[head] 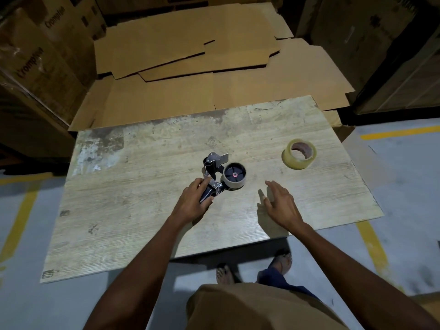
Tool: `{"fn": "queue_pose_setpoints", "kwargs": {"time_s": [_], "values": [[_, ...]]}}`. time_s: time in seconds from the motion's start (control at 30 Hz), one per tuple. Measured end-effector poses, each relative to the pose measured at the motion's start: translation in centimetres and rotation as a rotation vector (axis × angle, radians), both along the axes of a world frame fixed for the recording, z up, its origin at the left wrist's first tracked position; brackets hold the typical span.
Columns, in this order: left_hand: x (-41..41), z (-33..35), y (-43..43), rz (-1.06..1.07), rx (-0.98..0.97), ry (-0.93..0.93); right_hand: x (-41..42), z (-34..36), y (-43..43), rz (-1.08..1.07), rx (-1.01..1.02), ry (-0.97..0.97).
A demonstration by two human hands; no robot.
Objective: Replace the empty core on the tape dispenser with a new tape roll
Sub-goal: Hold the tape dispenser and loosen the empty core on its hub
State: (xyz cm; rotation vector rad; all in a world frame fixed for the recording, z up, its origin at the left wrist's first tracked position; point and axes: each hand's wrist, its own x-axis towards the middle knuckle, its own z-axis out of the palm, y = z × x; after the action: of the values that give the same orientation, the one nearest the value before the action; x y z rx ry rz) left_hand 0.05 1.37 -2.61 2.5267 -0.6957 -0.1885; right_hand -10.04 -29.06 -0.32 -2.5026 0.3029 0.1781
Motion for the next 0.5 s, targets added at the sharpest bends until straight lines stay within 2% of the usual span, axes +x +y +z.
{"fn": "queue_pose_setpoints", "kwargs": {"time_s": [0.3,0.37,0.5], "values": [[-1.6,-0.5,1.6,-0.212,-0.008,-0.041,-1.3,-0.7,0.2,0.012,0.022,-0.008],[-1.8,-0.5,1.7,-0.150,-0.073,0.028,-1.5,-0.8,0.3,0.010,0.033,-0.008],[-2.3,0.0,0.5,0.178,-0.382,0.156,-1.6,-0.7,0.5,0.015,0.046,-0.019]]}}
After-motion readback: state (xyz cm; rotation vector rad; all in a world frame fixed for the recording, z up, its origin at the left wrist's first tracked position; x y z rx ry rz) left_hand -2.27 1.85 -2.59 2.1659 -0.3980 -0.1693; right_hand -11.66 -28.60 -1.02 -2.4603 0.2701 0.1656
